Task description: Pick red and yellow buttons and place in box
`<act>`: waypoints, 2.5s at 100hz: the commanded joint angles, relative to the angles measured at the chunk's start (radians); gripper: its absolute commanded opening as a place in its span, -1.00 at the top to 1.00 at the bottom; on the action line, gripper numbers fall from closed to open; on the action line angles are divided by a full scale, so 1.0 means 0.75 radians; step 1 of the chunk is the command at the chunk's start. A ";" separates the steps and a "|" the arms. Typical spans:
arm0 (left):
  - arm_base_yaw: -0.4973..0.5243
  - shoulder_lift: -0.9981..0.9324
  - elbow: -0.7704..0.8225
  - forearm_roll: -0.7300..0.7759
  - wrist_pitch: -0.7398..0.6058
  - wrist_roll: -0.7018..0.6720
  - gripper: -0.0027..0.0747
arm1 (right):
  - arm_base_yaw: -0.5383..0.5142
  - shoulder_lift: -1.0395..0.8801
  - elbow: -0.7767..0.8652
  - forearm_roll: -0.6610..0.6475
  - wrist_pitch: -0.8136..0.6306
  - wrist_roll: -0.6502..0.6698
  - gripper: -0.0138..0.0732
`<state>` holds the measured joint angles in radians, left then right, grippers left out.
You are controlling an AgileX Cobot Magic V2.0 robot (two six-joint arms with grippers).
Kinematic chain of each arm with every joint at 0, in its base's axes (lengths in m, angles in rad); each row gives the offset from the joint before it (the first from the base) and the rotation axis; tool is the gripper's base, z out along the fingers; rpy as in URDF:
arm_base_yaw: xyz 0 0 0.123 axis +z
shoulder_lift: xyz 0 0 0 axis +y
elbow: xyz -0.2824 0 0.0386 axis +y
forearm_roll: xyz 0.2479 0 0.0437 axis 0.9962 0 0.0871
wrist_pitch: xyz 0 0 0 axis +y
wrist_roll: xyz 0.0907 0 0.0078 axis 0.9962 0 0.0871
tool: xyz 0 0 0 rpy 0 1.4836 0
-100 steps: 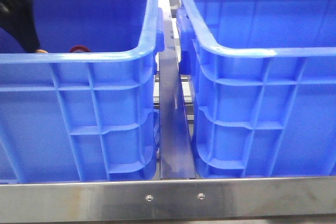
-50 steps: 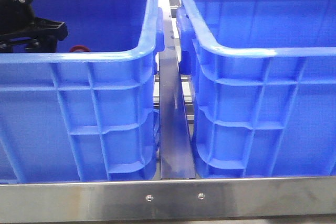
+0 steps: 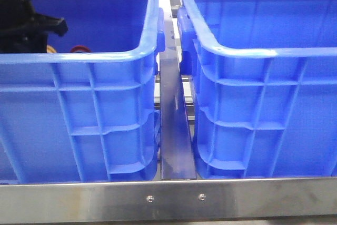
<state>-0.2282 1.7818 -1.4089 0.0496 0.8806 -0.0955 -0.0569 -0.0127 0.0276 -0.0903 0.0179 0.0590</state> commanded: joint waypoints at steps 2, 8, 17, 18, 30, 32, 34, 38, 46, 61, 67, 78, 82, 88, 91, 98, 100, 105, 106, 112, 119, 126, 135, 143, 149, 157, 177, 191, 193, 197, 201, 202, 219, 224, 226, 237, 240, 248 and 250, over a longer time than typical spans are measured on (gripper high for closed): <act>-0.013 -0.154 0.006 -0.005 -0.138 -0.011 0.80 | -0.002 -0.023 0.007 -0.012 -0.104 -0.001 0.84; -0.013 -0.210 0.050 -0.022 -0.200 -0.011 0.80 | -0.002 -0.023 0.007 -0.012 -0.104 -0.001 0.84; -0.013 -0.301 0.130 -0.038 -0.280 -0.011 0.80 | -0.002 -0.023 0.007 -0.012 -0.104 -0.001 0.84; -0.013 -0.308 0.136 -0.038 -0.285 -0.011 0.80 | -0.002 -0.023 0.007 -0.012 -0.104 -0.001 0.84; -0.019 -0.425 0.235 -0.066 -0.384 -0.009 0.80 | -0.002 -0.023 0.007 -0.012 -0.104 -0.001 0.84; -0.022 -0.438 0.244 -0.066 -0.394 -0.006 0.80 | -0.002 -0.023 0.007 -0.012 -0.104 -0.001 0.84; -0.026 -0.456 0.257 -0.066 -0.405 -0.008 0.80 | -0.002 -0.023 0.007 -0.012 -0.104 -0.001 0.84; -0.041 -0.490 0.277 -0.066 -0.426 -0.008 0.80 | -0.002 -0.023 0.007 -0.012 -0.104 -0.001 0.84; -0.088 -0.542 0.302 -0.066 -0.456 0.000 0.80 | -0.002 -0.023 0.007 -0.012 -0.104 -0.001 0.84; -0.213 -0.593 0.305 -0.095 -0.459 0.067 0.80 | -0.002 -0.023 0.007 -0.012 -0.104 -0.001 0.84; -0.274 -0.599 0.305 -0.095 -0.456 0.084 0.80 | -0.002 -0.023 0.007 -0.012 -0.104 -0.001 0.84; -0.373 -0.601 0.305 -0.127 -0.450 0.140 0.80 | -0.002 -0.023 0.007 -0.012 -0.104 -0.001 0.84; -0.412 -0.601 0.305 -0.142 -0.450 0.157 0.80 | -0.002 -0.023 0.007 -0.012 -0.104 -0.001 0.84; -0.468 -0.601 0.305 -0.165 -0.450 0.184 0.80 | -0.002 -0.023 0.007 -0.012 -0.104 -0.001 0.84; -0.493 -0.601 0.305 -0.168 -0.453 0.195 0.80 | -0.002 -0.023 0.007 -0.012 -0.104 -0.001 0.84; -0.553 -0.601 0.305 -0.177 -0.453 0.243 0.80 | -0.002 -0.023 0.007 -0.012 -0.104 -0.001 0.84; -0.571 -0.601 0.305 -0.177 -0.453 0.251 0.80 | -0.002 -0.023 0.007 -0.012 -0.104 -0.001 0.84; -0.609 -0.604 0.305 -0.177 -0.457 0.261 0.80 | -0.002 -0.023 0.007 -0.012 -0.104 -0.001 0.84; -0.614 -0.604 0.305 -0.177 -0.457 0.261 0.80 | -0.002 -0.023 0.007 -0.012 -0.104 -0.001 0.84; -0.656 -0.605 0.305 -0.177 -0.466 0.261 0.80 | -0.002 -0.023 0.007 -0.012 -0.104 -0.001 0.84; -0.696 -0.605 0.305 -0.177 -0.469 0.266 0.80 | -0.002 -0.023 0.007 -0.012 -0.104 -0.001 0.84; -0.730 -0.607 0.305 -0.180 -0.463 0.271 0.80 | -0.002 -0.023 0.007 -0.012 -0.104 -0.001 0.84; -0.775 -0.609 0.305 -0.180 -0.463 0.300 0.80 | -0.002 -0.023 0.007 -0.012 -0.104 -0.001 0.84; -0.814 -0.609 0.305 -0.180 -0.463 0.315 0.80 | -0.002 -0.023 0.007 -0.012 -0.104 -0.001 0.84; -0.842 -0.609 0.305 -0.180 -0.463 0.321 0.80 | -0.002 -0.023 0.007 -0.012 -0.104 -0.001 0.84; -0.871 -0.609 0.305 -0.180 -0.463 0.336 0.80 | -0.002 -0.023 0.007 -0.012 -0.104 -0.001 0.84; -0.888 -0.609 0.305 -0.183 -0.463 0.336 0.80 | -0.002 -0.023 0.007 -0.012 -0.104 -0.001 0.84; -0.888 -0.617 0.305 -0.183 -0.463 0.336 0.80 | -0.002 -0.023 0.007 -0.012 -0.104 -0.001 0.84; -0.888 -0.621 0.305 -0.183 -0.463 0.336 0.80 | -0.002 -0.023 0.007 -0.012 -0.105 -0.001 0.84; -0.888 -0.623 0.305 -0.183 -0.463 0.339 0.80 | -0.002 -0.023 0.007 -0.012 -0.110 -0.001 0.84; -0.888 -0.624 0.305 -0.183 -0.463 0.339 0.80 | -0.002 -0.023 0.007 -0.012 -0.112 -0.001 0.84; -0.888 -0.624 0.305 -0.183 -0.463 0.339 0.80 | -0.002 -0.023 0.007 -0.012 -0.112 -0.001 0.84; -0.888 -0.624 0.305 -0.183 -0.463 0.339 0.80 | -0.002 -0.023 0.007 -0.013 -0.108 -0.001 0.84; -0.888 -0.624 0.305 -0.183 -0.463 0.339 0.80 | -0.002 -0.023 0.007 -0.013 -0.110 -0.001 0.84; -0.888 -0.624 0.305 -0.183 -0.463 0.339 0.80 | -0.002 -0.023 0.007 -0.013 -0.110 -0.001 0.84; -0.888 -0.624 0.305 -0.183 -0.463 0.339 0.80 | -0.002 -0.023 0.007 -0.013 -0.111 -0.001 0.84; -0.888 -0.624 0.305 -0.183 -0.463 0.339 0.80 | -0.002 -0.023 0.007 -0.013 -0.112 -0.001 0.84; -0.888 -0.624 0.305 -0.183 -0.463 0.339 0.80 | -0.002 -0.023 0.007 -0.012 -0.130 -0.001 0.84; -0.888 -0.624 0.305 -0.183 -0.463 0.339 0.80 | -0.002 -0.023 0.007 -0.012 -0.137 -0.001 0.84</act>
<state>-0.8866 1.3516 -1.1532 -0.0756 0.5994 0.1557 -0.0569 -0.0127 0.0276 -0.0903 0.0179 0.0590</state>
